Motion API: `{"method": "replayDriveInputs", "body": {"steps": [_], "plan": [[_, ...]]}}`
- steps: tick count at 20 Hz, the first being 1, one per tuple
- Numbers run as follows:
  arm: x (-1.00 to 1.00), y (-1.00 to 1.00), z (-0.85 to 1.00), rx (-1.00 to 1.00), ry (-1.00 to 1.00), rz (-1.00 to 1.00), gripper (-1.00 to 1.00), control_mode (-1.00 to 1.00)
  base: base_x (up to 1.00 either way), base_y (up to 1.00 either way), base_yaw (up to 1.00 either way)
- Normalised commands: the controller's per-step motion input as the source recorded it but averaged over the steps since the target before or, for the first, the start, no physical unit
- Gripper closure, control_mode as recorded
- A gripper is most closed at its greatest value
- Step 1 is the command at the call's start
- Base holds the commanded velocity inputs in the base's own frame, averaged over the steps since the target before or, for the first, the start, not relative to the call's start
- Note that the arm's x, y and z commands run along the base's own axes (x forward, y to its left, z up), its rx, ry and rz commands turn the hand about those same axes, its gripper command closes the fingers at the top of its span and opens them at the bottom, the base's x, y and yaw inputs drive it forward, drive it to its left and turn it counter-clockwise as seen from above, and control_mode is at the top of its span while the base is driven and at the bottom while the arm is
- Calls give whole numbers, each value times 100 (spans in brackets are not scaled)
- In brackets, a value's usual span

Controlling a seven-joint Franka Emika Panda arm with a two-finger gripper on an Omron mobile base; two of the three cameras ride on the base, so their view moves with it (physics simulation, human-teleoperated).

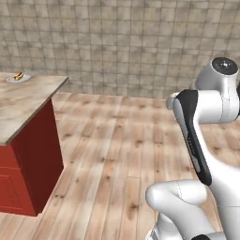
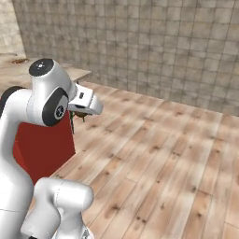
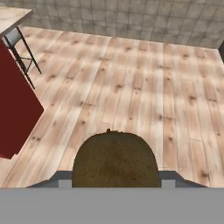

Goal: Pick up the kiwi and tangerine from the fridge and place one fruit on each plate on the dining counter.

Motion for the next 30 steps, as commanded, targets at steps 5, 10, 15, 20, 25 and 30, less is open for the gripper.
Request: {"method": "replayDriveInputs", "body": {"steps": [5,10,15,20,25,30], "plan": [[0,0,0,0,0,0,100,100,100,-41,16],[0,0,0,0,0,0,100,100,100,-38,13],[0,0,0,0,0,0,100,100,100,-34,13],[0,0,0,0,0,0,100,100,100,-26,29],[0,0,0,0,0,0,100,100,100,-4,59],[0,0,0,0,0,0,100,100,96,-4,75]]}}
